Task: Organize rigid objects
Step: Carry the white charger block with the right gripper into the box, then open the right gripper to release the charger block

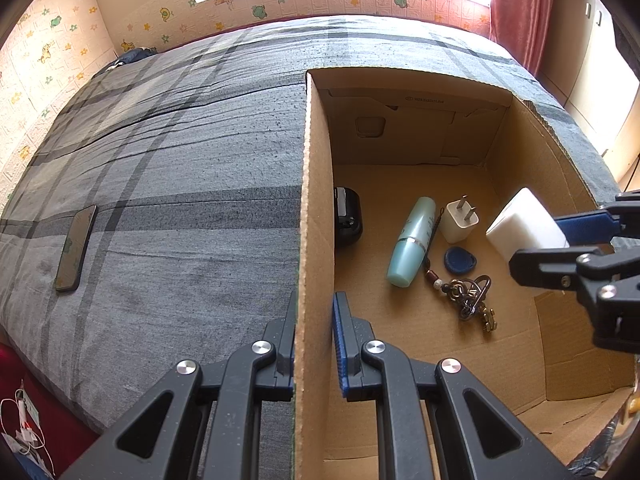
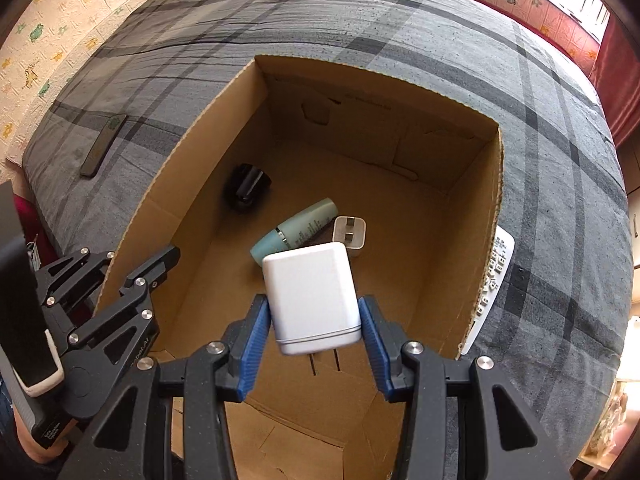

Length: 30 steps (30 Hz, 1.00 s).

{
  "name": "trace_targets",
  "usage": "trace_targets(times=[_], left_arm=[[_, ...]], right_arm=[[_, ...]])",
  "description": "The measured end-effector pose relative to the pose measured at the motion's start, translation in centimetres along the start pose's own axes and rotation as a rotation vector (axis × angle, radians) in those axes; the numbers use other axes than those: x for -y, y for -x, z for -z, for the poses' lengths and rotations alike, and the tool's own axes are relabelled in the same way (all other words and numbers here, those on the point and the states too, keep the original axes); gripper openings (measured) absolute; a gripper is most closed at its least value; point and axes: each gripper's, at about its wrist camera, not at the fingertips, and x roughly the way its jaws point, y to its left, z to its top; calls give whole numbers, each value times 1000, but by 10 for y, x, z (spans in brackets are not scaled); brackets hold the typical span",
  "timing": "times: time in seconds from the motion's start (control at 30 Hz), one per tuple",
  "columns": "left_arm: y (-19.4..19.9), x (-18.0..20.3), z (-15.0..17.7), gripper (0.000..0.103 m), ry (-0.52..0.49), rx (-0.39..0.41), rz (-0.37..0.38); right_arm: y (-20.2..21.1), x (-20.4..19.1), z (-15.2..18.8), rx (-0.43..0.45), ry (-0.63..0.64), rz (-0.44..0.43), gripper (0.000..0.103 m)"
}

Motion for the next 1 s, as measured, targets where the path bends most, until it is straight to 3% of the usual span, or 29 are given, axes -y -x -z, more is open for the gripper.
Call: trace_targets(times=[0.5, 0.77, 1.0], left_arm=[[1, -1, 0, 15, -2, 0, 1], [2, -2, 0, 15, -2, 0, 2], [2, -3, -1, 15, -2, 0, 3]], right_arm=[[-55, -7, 7, -139, -12, -16, 49], [-53, -8, 7, -131, -10, -15, 48], [-43, -11, 8, -98, -5, 0, 56]])
